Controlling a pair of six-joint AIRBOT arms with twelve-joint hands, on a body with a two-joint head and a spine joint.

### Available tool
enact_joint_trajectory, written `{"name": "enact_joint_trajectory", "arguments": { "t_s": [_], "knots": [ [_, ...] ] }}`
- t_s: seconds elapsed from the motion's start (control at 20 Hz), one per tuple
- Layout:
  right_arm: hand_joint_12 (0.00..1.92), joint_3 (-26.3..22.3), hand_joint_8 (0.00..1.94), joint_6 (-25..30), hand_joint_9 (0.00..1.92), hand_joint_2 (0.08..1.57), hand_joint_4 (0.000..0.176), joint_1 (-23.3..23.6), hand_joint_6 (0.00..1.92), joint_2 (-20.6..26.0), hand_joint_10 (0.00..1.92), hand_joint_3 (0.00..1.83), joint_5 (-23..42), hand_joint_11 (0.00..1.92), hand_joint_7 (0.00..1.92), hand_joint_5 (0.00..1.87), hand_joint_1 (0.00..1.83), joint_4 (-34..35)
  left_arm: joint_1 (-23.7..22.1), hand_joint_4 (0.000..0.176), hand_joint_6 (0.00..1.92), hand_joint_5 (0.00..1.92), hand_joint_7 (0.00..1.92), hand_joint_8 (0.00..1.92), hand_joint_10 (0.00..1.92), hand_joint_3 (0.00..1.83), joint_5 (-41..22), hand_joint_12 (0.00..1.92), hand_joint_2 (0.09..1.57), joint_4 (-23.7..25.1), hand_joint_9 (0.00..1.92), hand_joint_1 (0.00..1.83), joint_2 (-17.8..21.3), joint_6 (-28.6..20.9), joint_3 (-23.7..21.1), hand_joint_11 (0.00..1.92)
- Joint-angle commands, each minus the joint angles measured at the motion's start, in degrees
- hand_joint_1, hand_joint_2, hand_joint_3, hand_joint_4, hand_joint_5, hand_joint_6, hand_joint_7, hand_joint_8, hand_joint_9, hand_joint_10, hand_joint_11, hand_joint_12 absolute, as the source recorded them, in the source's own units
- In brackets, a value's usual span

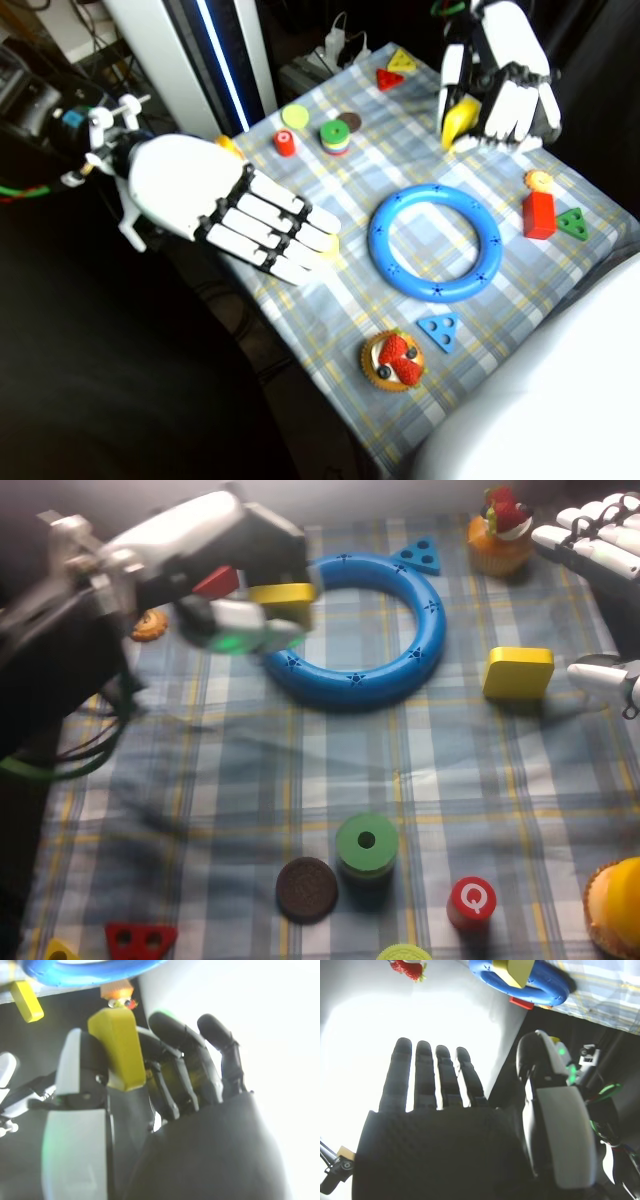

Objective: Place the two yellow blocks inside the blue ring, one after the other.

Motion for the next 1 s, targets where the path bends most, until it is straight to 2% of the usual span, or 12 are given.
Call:
{"name": "enact_joint_trajectory", "arguments": {
  "t_s": [0.0, 0.15, 0.2, 0.3, 0.35, 0.4, 0.45, 0.5, 0.6, 0.7, 0.8, 0.95],
  "knots": [
    [0.0, 0.15, 0.0, 0.2, 0.0, 1.29, 0.0, 0.2, 0.0, -0.05, 0.0, 0.0, 6.86, 0.0, 0.0, 0.0, 0.51, -0.82, -1.78, 0.0, 1.0, 0.83, 0.82, 1.52, 1.72, 0.0, -3.06, 1.92, 1.2, -0.79, 0.6, 1.22, -1.21, 1.32, 1.43, 0.02],
    [0.0, 0.36, 0.0, 0.2, 0.0, 1.29, 0.0, -0.01, 0.0, -0.24, 0.0, 0.0, 6.84, 0.0, 0.0, 0.0, 0.5, -0.87, -3.71, 0.0, 0.95, 0.91, 0.8, 1.47, 1.51, 0.0, 1.17, 1.92, 1.19, -5.77, 0.53, 1.21, -6.43, 3.83, 7.14, 0.0],
    [0.0, 0.41, 0.0, 0.2, 0.0, 1.29, 0.0, -0.1, 0.0, -0.3, 0.0, 0.0, 6.84, 0.0, 0.0, 0.0, 0.5, -0.88, -4.1, 0.0, 1.07, 0.9, 0.75, 1.43, 1.35, 0.0, 2.64, 1.78, 1.2, -7.08, 0.48, 1.18, -7.93, 4.0, 9.13, 0.0],
    [0.01, 0.54, 0.0, 0.2, 0.0, 1.29, 0.0, -0.23, 0.0, -0.42, 0.0, 0.0, 6.83, 0.01, 0.0, 0.0, 0.52, -0.92, -4.27, 0.0, 1.24, 0.73, 0.78, 1.44, 1.32, 0.01, 4.99, 1.81, 1.23, -11.71, 0.47, 1.16, -10.41, 7.94, 11.79, 0.0],
    [0.01, 0.58, 0.0, 0.2, 0.0, 1.29, 0.0, -0.23, 0.0, -0.46, 0.0, 0.0, 6.83, 0.01, 0.0, 0.0, 0.51, -0.96, -4.22, 0.0, 0.89, 0.56, 0.76, 1.38, 1.35, 0.0, 5.28, 1.83, 1.22, -12.38, 0.39, 1.27, -10.9, 8.72, 12.17, 0.0],
    [0.0, 0.59, 0.0, 0.21, 0.0, 1.29, 0.0, -0.23, 0.0, -0.48, 0.0, 0.0, 6.83, 0.0, 0.0, 0.0, 0.5, -0.99, -4.13, 0.041, 0.57, 0.33, 0.41, 0.74, 1.05, 0.0, 5.46, 1.63, 1.15, -12.88, 0.19, 1.06, -11.31, 9.15, 12.4, 0.0],
    [0.01, 0.59, 0.0, 0.23, 0.0, 1.29, 0.0, -0.23, 0.0, -0.48, 0.0, 0.0, 6.83, 0.01, 0.0, 0.0, 0.52, -1.02, -4.1, 0.064, 0.32, 0.26, 0.33, 0.33, 0.76, 0.0, 5.43, 1.47, 1.14, -12.88, 0.12, 0.96, -11.41, 9.17, 12.37, 0.0],
    [0.01, 0.59, 0.0, 0.31, 0.0, 1.29, 0.0, -0.23, 0.0, -0.48, 0.0, 0.0, 6.83, 0.01, 0.0, 0.0, 0.52, -1.12, -4.1, 0.093, 0.16, 0.16, 0.2, 0.12, 0.45, 0.0, 5.24, 1.19, 1.12, -12.65, 0.07, 0.88, -11.36, 9.17, 12.09, 0.0],
    [0.02, 0.67, 0.0, 0.37, 0.0, 1.28, 0.007, -0.23, 0.0, -0.69, 0.0, 0.0, 6.81, 0.01, 0.0, 0.0, 0.53, -1.21, -3.92, 0.14, 0.02, 0.02, 0.01, 0.0, 0.06, 0.0, 3.95, 0.55, 1.11, -12.47, 0.01, 0.76, -10.46, 9.17, 10.84, 0.0],
    [0.02, 1.1, 0.0, 0.99, 0.0, 1.28, 0.002, -0.23, 0.0, -1.17, 0.0, 0.0, 6.38, 0.0, 0.0, 0.0, 0.49, -1.45, -3.7, 0.163, 0.0, 0.0, 0.0, 0.0, 0.0, 0.0, 1.55, 0.05, 1.11, -10.68, 0.0, 0.68, -8.69, 8.42, 8.46, 0.0],
    [0.0, 1.74, 0.0, 1.61, 0.0, 1.28, 0.012, -0.23, 0.0, -1.94, 0.0, 0.0, 5.66, 0.0, 0.0, 0.0, 0.46, -1.64, -2.88, 0.153, 0.0, 0.0, 0.0, 0.0, 0.0, 0.0, -1.7, 0.0, 1.11, -6.84, 0.0, 0.63, -6.47, 3.92, 5.9, 0.0],
    [0.0, 3.0, 0.0, 2.28, 0.0, 1.27, 0.0, -0.09, 0.0, -3.4, 0.0, 0.0, 4.5, 0.0, 0.0, 0.0, 0.53, -1.64, -0.65, 0.107, 0.0, 0.0, 0.0, 0.0, 0.0, 0.05, -8.36, 0.0, 1.25, -0.52, 0.0, 0.44, -1.93, -5.21, 1.48, 0.0]
  ]
}}
